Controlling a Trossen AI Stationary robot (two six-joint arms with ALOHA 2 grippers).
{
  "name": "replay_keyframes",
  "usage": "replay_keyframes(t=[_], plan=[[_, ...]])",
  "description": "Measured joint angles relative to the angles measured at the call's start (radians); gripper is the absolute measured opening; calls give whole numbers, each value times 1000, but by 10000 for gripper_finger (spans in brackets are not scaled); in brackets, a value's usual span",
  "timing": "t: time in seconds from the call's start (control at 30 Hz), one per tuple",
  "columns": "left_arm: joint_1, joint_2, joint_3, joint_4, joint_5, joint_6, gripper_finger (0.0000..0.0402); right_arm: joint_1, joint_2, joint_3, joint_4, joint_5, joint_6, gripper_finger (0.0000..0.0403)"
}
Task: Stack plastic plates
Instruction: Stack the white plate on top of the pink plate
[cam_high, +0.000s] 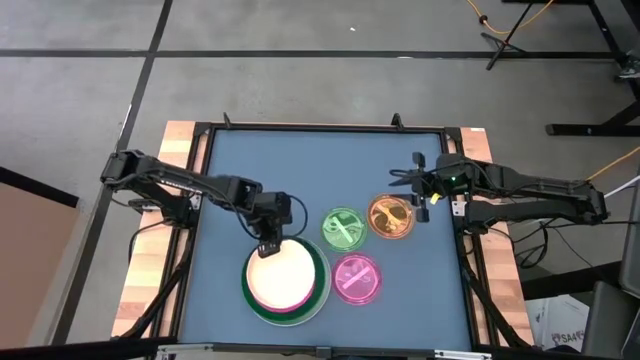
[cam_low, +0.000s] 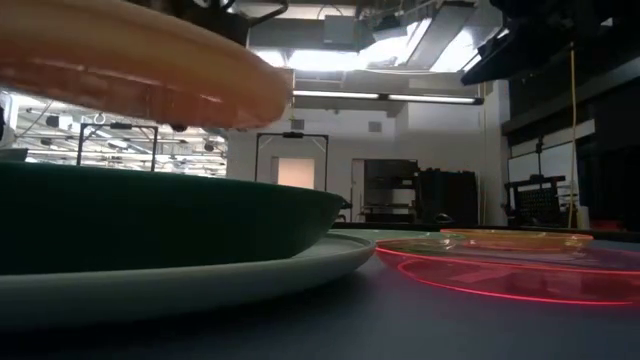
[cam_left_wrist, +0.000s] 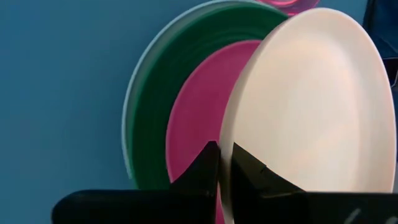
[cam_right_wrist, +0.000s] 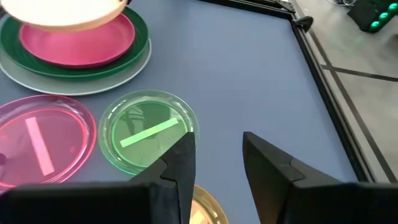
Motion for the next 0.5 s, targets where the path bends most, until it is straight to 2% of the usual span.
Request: replay_keyframes(t=[0.2, 0.5], plan=[[-9, 0, -97, 155, -11, -1, 11, 0, 0, 0, 0, 44, 0, 124], [-9, 0, -192, 262, -22, -2, 11, 0, 0, 0, 0, 43, 0, 124]])
